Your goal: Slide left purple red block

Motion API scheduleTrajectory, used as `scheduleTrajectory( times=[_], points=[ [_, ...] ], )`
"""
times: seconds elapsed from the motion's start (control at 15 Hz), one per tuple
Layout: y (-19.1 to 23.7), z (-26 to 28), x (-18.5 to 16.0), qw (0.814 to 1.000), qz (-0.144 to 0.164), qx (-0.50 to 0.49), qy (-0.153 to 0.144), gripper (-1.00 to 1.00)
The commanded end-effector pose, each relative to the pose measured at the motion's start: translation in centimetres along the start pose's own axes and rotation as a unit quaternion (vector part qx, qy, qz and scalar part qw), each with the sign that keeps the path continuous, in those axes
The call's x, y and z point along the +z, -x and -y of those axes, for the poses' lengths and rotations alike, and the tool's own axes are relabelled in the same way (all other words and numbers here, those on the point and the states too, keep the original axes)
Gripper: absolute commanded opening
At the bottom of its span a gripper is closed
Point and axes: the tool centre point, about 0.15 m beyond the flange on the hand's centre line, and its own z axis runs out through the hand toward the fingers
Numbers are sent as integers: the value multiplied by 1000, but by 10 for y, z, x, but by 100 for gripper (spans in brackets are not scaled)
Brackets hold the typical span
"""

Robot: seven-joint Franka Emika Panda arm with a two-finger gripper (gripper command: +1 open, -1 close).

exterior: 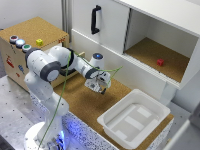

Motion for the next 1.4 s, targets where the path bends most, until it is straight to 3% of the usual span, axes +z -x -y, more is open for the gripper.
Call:
scheduleTrajectory(
  times=[0.0, 0.2, 0.27, 0.33, 0.47, 1.33],
  points=[
    [-15, 1, -40, 999, 20, 27, -19, -100],
    [-12, -1, -90, 999, 4, 32, -18, -100],
    [-10, 0, -98, 999, 12, 34, -15, -100],
    [-9, 1, -103, 999, 21, 40, -8, 100],
    [-9, -1, -111, 997, 39, 67, -4, 100],
    [-9, -1, -111, 997, 39, 67, -4, 100]
  ],
)
